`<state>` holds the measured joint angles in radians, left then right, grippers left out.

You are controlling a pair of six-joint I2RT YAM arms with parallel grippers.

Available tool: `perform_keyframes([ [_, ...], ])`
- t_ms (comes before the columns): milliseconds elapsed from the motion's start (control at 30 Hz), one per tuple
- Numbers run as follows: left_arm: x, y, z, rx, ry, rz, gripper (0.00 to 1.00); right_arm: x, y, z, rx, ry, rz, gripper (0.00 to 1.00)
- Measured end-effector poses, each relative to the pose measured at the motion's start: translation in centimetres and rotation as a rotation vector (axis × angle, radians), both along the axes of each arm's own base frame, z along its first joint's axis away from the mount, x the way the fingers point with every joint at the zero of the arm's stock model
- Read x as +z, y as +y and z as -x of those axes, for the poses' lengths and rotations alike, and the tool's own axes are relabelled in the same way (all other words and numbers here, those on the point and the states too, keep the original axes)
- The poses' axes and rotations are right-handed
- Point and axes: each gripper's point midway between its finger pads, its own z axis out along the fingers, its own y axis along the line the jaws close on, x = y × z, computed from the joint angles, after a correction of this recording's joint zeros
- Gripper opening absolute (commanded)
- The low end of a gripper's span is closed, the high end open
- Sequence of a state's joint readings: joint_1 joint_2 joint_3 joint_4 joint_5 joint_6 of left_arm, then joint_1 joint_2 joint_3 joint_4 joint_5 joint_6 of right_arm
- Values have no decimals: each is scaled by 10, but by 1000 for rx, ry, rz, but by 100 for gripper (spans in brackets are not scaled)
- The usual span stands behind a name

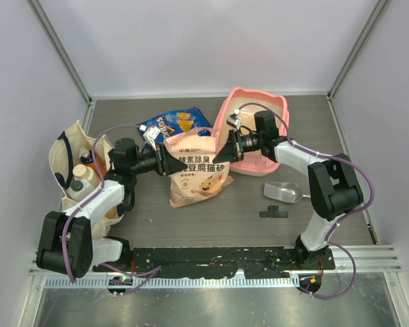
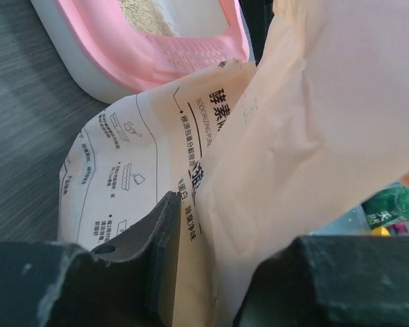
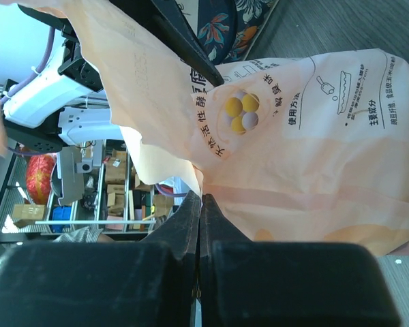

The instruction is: Fill the litter box with clean litter

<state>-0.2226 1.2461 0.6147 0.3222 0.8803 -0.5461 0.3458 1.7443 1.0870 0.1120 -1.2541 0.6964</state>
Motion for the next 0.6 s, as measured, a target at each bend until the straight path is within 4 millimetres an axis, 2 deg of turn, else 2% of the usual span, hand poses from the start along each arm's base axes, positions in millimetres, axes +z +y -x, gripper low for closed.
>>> perform_keyframes([
  [67,1,-1,0,5,26,17,33,0,0,1,1,-8,0,2],
  [167,3,-3,-1,9,46,35,18,0,0,1,-1,-11,1,2],
  [200,2,-3,-2,9,50,38,9,0,0,0,-1,-12,1,2],
  [300,1,-4,-1,6,78,49,0,0,-1,0,-2,-12,1,2],
  [600,2,-1,8,-19,292,126,0,-1,-3,6,10,49,7,2],
])
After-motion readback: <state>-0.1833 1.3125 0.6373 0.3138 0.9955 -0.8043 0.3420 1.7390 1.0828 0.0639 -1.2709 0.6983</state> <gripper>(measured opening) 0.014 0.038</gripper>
